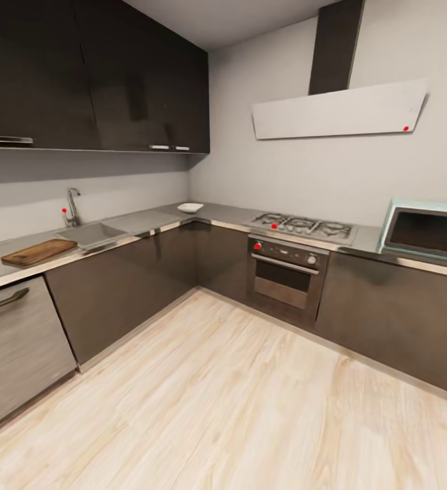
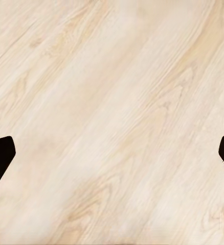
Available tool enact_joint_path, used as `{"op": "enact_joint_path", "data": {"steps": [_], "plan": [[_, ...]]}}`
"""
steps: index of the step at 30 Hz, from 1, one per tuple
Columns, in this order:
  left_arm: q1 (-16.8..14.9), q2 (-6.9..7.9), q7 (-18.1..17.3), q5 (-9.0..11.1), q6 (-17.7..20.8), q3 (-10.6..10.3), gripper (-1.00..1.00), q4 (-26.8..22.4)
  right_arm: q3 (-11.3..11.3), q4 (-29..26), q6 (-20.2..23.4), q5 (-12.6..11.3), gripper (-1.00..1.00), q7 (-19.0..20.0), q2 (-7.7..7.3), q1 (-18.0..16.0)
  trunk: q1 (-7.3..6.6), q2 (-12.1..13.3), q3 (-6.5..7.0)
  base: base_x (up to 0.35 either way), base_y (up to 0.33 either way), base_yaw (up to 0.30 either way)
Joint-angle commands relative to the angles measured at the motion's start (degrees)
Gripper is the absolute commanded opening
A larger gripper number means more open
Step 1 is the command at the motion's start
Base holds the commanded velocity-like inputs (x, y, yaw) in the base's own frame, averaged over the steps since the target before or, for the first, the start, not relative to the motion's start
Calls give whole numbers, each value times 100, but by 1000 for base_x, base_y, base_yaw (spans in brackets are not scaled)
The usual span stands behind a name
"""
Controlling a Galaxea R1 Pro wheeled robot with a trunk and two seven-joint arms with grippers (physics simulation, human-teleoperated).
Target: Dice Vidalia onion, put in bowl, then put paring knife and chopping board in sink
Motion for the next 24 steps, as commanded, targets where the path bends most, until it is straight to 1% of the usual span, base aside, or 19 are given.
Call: {"op": "enact_joint_path", "data": {"steps": [1, 9, 11, 15, 24], "plan": [[1, 0, -3, 4, -10, 1, 100, -5, 0, -4, -12, -1, 100, -2, 1, 0, 4, -2, -4, 317, 0, 0], [1, 0, -3, 4, -10, 1, 100, -5, 0, -5, -12, -1, 100, -4, 1, 0, 4, -2, -4, 314, 0, 0], [1, 0, -3, 4, -10, 1, 100, -5, 0, -6, -12, -1, 100, -7, 1, -1, 4, -2, -4, 181, 0, 6], [1, 0, -3, -2, -10, -6, 100, -5, -1, -4, -12, -1, 100, -11, 1, 0, 4, -2, -4, 64, 0, 85], [1, 0, -3, -11, -10, -24, 100, -5, 0, -2, -12, -1, 100, -11, 1, 0, 4, -2, -4, 6, 0, 251]]}}
